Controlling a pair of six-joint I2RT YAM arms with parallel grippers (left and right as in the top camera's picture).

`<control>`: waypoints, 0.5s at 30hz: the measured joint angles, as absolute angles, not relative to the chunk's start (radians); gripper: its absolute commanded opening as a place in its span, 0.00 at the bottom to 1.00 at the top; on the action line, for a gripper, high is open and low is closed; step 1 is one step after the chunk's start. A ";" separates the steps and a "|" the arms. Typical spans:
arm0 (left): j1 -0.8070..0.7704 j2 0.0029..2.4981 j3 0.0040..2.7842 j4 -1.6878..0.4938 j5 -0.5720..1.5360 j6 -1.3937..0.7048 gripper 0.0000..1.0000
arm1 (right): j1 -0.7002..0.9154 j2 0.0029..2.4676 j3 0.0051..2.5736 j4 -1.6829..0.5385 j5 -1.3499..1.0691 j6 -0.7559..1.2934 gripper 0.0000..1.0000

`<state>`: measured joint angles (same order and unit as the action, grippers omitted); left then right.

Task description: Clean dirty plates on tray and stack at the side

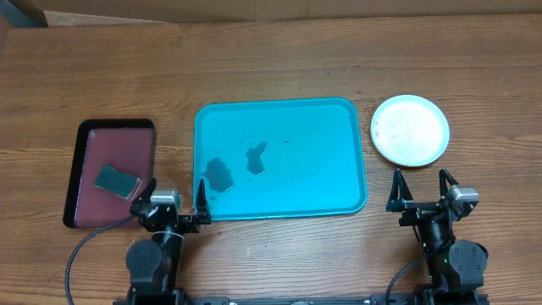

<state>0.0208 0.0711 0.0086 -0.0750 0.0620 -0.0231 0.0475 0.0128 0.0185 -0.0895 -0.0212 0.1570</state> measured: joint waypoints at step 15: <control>0.019 0.017 0.009 -0.078 0.031 0.034 1.00 | 0.047 0.013 0.019 -0.090 -0.022 0.157 1.00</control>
<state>0.0193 0.0166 0.0086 -0.0776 0.0307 0.0338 0.0475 0.0128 0.0185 -0.0898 -0.0216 0.1566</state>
